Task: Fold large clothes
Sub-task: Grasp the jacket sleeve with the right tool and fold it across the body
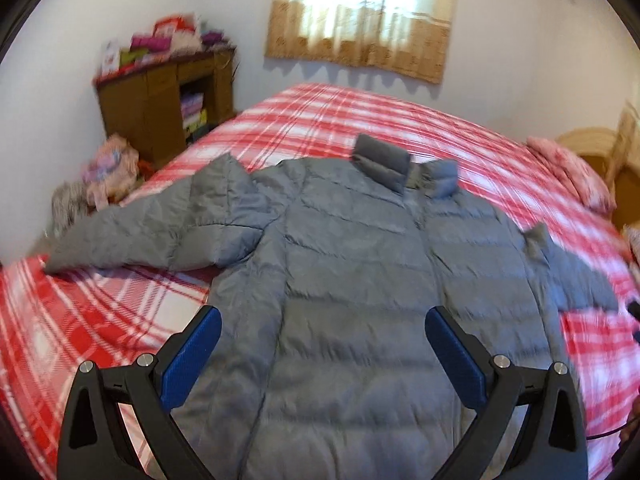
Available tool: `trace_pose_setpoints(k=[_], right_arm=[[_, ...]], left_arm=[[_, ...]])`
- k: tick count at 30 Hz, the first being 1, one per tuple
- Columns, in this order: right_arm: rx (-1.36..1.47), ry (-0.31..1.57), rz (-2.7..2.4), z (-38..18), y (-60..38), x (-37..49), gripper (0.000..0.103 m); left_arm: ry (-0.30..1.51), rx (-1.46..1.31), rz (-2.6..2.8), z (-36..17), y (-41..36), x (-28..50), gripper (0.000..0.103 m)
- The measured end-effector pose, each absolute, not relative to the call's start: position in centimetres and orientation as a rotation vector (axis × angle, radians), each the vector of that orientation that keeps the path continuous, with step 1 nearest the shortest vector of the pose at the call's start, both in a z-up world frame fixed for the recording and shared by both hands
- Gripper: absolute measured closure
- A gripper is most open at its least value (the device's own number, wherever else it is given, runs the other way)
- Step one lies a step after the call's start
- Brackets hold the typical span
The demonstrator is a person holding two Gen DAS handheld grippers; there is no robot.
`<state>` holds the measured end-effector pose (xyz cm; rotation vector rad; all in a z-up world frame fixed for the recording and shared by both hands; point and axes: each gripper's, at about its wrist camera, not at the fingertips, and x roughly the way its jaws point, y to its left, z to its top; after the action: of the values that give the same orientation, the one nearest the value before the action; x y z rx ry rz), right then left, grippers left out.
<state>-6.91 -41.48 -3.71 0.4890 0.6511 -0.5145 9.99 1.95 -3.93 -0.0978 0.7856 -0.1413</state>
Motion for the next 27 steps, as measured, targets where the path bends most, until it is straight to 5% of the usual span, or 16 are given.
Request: trace_pose_setpoints(k=[7,16,17,18,21,27], right_arm=[[0.794,0.568,-0.817,-7.4,-61.6,-7.5,0.011],[0.768,0.639,-0.941,-12.6,-66.3,-2.6,0.015],[0.733,0.648,-0.935,-12.7,-66.1,-2.0,0.021],[0.694,0.667,-0.934,-12.9,-66.0,-1.5,0.041],[0.624,0.697,-0.971,-13.4,-65.7,-1.7,0.071],[0.589,0.722,-0.902,-12.6,-65.8,-1.8,0.093]], left_arm=[[0.778,-0.061,-0.050,-6.8,2.3,16.5,0.001],[0.824,-0.041,-0.004,-13.3,1.4,18.4,0.001],[0.842,-0.042,-0.007,-13.6,1.3,18.6,0.001],[0.848,-0.042,-0.011,-13.7,1.3,18.7,0.001],[0.855,-0.037,-0.008,-13.9,1.2,18.8,0.001],[0.869,0.006,0.000,-14.4,0.6,19.0,0.001]])
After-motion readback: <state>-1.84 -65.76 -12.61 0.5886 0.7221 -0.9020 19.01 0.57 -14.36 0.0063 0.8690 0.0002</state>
